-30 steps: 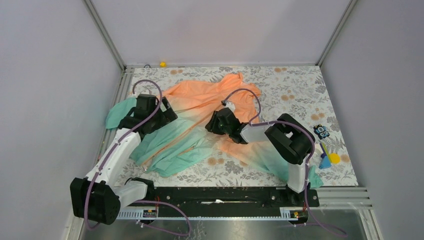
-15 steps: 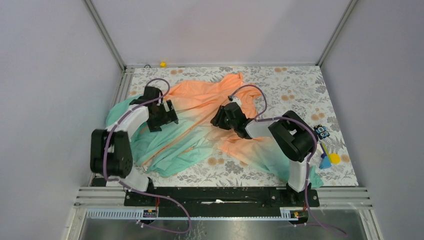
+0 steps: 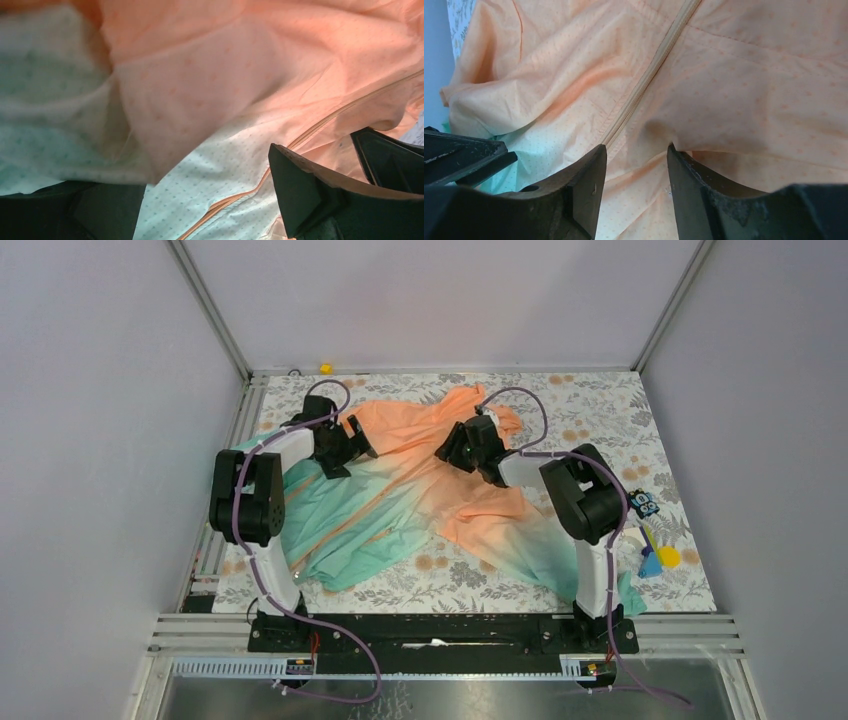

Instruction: Zip up the jacket

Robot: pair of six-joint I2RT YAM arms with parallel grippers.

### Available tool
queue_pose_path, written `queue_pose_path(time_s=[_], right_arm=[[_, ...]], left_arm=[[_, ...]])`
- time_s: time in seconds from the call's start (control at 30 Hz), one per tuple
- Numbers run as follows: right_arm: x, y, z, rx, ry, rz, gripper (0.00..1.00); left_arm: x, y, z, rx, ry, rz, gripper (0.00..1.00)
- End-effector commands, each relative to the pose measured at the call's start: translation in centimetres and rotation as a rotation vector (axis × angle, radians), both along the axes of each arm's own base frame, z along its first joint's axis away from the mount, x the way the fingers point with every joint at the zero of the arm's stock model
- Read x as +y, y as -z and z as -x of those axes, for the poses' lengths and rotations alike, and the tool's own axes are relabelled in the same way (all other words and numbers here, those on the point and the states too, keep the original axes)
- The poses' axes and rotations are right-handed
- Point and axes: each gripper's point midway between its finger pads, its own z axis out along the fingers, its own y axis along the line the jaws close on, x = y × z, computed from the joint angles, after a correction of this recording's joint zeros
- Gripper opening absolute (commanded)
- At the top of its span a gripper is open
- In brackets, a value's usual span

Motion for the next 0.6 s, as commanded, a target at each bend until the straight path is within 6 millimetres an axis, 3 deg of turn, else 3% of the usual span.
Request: queue_pose_path(time_s=[0.0, 0.13, 0.2, 0.27, 0.4, 0.57], right_arm=[[-2.5, 3.0, -0.3, 0.103, -0.006, 0.080, 0.57], [-4.0, 2.0, -2.2, 0.095, -0.025, 0.104, 0.62], [-4.2, 1.2, -2.9, 0.080, -0.050, 0.133, 0.66], [-3.2, 0.0, -2.7, 0.055, -0.105, 0.100, 0.71], [-2.2, -4.0, -2.0, -0.023, -0.175, 0.096, 0.77], [-1.9, -9.7, 0.1, -0.141, -0.174, 0.182, 0.88]], left_arm=[[-0.8, -0.6, -3.3, -0.062, 0.024, 0.007, 0.94], [0.3, -3.5, -4.4, -0.087, 0.079, -0.082, 0.96], [1.3, -6.3, -4.3, -0.134, 0.104, -0.149, 0.99], [2.5, -9.1, -3.5, -0.175, 0.106, -0.217, 0.99], [4.3, -13.2, 0.6, -0.240, 0.080, -0.292, 0.99], [5.8, -13.7, 8.0, -0.226, 0.044, -0.323, 0.99]])
